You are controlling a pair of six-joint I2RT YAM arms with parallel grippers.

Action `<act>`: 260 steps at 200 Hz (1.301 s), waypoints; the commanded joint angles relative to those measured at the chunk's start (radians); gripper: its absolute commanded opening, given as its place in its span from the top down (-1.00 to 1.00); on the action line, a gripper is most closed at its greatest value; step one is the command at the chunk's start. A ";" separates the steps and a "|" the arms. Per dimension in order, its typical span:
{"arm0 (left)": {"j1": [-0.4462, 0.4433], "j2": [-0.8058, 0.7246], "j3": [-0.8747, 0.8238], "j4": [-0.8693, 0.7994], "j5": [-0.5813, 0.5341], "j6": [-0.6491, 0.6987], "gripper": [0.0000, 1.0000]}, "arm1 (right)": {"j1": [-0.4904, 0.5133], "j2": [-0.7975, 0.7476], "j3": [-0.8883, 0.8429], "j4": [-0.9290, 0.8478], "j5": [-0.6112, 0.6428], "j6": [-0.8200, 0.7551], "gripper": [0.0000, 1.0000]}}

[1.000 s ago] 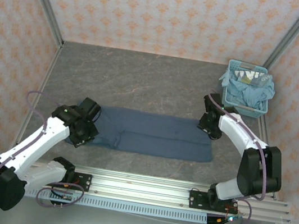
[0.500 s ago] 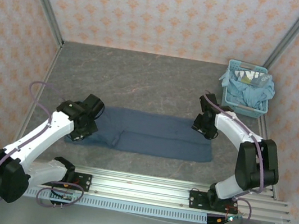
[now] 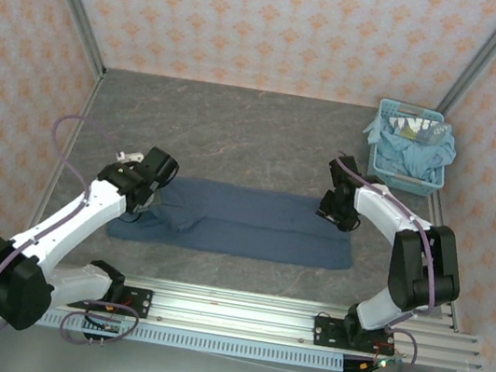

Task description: Fold and stack the t-shirts

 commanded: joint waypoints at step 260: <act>0.097 0.148 -0.053 0.016 0.306 -0.387 0.70 | 0.004 -0.011 0.011 0.007 0.004 -0.042 0.11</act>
